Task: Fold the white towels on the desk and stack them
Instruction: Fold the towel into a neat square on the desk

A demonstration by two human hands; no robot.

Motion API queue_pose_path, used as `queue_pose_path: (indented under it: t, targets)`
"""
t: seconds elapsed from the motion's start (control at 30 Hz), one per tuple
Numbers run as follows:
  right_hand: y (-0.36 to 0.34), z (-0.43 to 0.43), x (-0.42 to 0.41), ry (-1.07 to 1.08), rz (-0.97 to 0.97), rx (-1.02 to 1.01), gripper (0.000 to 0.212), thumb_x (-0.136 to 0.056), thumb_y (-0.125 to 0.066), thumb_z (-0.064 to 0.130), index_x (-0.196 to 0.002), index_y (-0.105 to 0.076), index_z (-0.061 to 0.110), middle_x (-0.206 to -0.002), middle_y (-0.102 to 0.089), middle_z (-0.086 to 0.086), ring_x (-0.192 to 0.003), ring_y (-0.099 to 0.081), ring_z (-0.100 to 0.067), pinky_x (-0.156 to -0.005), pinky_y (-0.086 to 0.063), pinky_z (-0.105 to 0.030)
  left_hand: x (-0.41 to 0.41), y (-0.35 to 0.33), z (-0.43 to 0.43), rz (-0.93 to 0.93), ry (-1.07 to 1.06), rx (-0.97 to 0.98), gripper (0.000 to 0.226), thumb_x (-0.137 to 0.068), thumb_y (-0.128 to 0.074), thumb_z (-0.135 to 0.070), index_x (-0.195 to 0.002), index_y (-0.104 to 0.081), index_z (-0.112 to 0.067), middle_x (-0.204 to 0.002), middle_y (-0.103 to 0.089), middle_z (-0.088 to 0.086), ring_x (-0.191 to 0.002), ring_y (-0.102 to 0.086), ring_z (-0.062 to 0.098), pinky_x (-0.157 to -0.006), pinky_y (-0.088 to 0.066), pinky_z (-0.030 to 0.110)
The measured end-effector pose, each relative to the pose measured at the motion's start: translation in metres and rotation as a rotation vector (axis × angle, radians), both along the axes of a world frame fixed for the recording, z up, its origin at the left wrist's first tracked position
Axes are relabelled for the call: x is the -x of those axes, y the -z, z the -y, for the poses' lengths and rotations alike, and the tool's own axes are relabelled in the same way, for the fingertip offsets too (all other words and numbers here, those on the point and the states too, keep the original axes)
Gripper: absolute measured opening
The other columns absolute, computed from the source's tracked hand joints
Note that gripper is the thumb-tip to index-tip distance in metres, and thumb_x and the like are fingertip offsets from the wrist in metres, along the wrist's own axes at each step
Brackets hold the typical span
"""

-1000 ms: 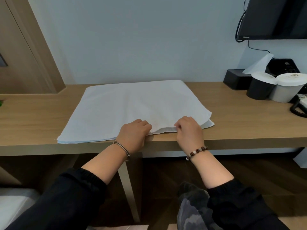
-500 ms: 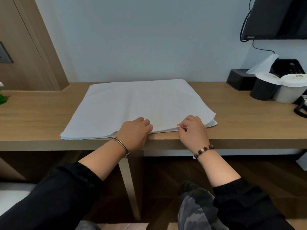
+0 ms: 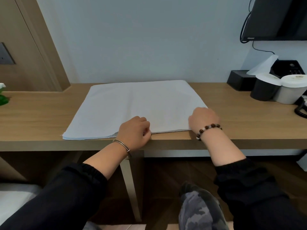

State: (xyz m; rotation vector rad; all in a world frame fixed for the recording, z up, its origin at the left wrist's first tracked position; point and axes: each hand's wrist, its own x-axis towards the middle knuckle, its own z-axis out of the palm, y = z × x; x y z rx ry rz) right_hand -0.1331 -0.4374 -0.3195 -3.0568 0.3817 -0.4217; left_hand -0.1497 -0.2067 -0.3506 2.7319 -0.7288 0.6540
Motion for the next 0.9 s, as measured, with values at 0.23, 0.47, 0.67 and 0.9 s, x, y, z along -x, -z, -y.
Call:
queue_pose_path:
  t: [0.23, 0.47, 0.67, 0.9]
  targets:
    - [0.019, -0.071, -0.032, -0.321, -0.200, -0.103, 0.052, -0.099, -0.019, 0.039, -0.147, -0.026, 0.019, -0.154, -0.023, -0.009, -0.140, -0.022, -0.026, -0.112, -0.016, -0.048, 0.001, -0.001, -0.014, -0.074, 0.089, 0.055, 0.011, -0.087, -0.059, -0.019, -0.086, -0.069, -0.014, -0.093, -0.066, -0.003, -0.092, -0.056, 0.018, -0.069, -0.047, 0.033]
    - [0.028, -0.069, -0.037, -0.317, -0.281, -0.096, 0.058, -0.098, -0.013, 0.047, -0.152, -0.010, 0.026, -0.160, 0.001, 0.000, -0.146, 0.000, -0.021, -0.116, -0.002, -0.053, 0.002, -0.008, -0.074, 0.087, 0.000, -0.115, 0.019, -0.080, -0.072, -0.030, -0.090, -0.069, -0.015, -0.095, -0.067, 0.002, -0.093, -0.060, 0.023, -0.055, -0.049, 0.032]
    - [0.029, -0.068, -0.036, -0.315, -0.260, -0.090, 0.058, -0.098, -0.013, 0.047, -0.152, -0.011, 0.025, -0.160, -0.001, 0.001, -0.146, -0.002, -0.021, -0.116, -0.003, -0.052, 0.005, -0.014, -0.109, 0.191, 0.034, -0.314, 0.030, -0.047, -0.084, 0.006, -0.070, -0.068, -0.006, -0.069, -0.058, 0.010, -0.060, -0.058, 0.028, -0.037, -0.040, 0.025]
    - [0.029, -0.064, -0.038, -0.286, -0.313, -0.070, 0.060, -0.097, -0.011, 0.051, -0.152, -0.004, 0.028, -0.160, 0.006, 0.001, -0.146, 0.004, -0.022, -0.116, 0.000, -0.054, 0.008, -0.024, -0.137, -0.204, -0.105, -0.174, 0.032, -0.082, -0.047, -0.028, -0.098, -0.072, -0.018, -0.085, -0.059, -0.004, -0.078, -0.056, 0.017, -0.067, -0.045, 0.028]
